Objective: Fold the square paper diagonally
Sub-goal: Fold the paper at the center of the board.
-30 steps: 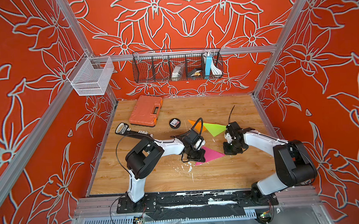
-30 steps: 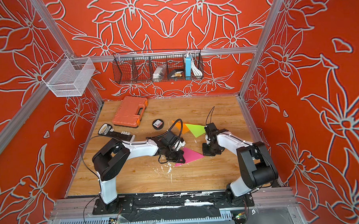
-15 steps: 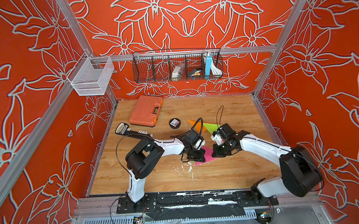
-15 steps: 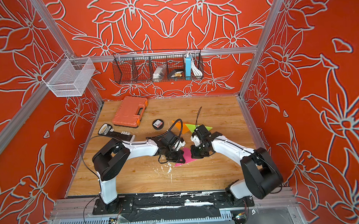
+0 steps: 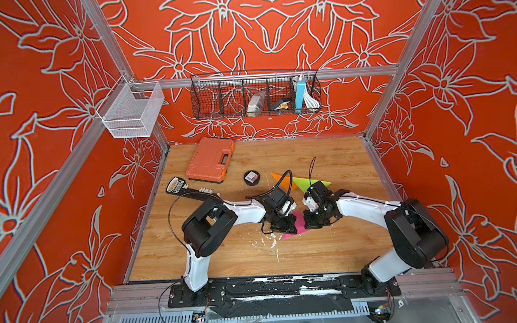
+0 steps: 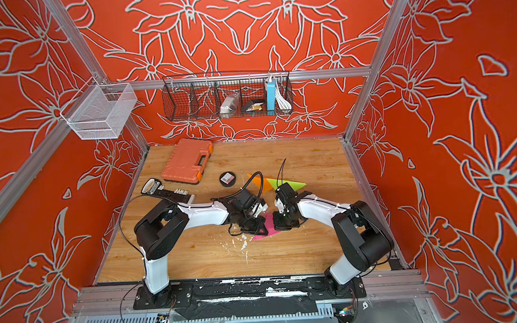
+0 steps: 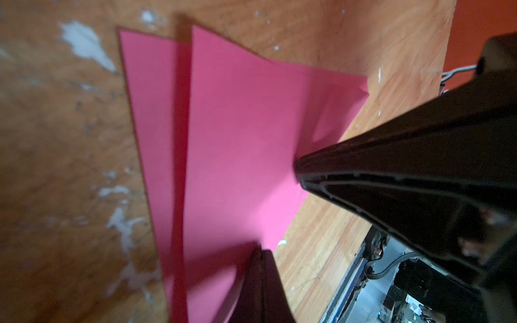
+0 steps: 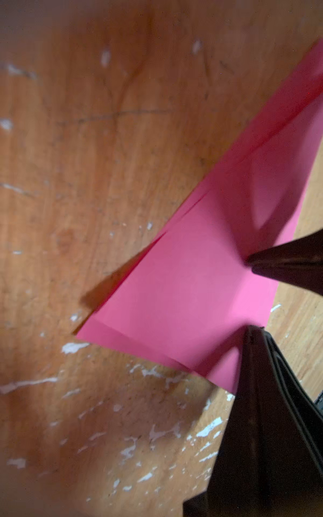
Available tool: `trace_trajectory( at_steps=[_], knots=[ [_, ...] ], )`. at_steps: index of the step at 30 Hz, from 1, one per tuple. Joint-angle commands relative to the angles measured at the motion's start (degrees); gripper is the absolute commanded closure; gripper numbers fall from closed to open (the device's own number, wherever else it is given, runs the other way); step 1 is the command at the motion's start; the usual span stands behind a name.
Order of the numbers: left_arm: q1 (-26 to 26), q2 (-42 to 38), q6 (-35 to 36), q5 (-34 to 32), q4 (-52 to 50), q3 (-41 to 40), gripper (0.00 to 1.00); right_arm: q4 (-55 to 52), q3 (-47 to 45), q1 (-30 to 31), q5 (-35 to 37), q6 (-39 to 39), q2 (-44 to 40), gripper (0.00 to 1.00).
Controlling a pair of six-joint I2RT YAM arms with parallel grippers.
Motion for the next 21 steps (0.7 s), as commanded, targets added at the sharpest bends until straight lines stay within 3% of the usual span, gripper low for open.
trace_trajectory(
  at_steps=[1,21],
  knots=[
    [-0.23,2.05,-0.46,-3.59,-6.18,-1.27,1.00,-2.58,-0.49,0.28,5.80,-2.01,1.98,1.00],
    [-0.01,-3.17,-1.40,-7.20,-4.48,-13.87,1.00,1.70,-0.22,-1.19,3.93,-2.34,5.74,1.00]
  ],
)
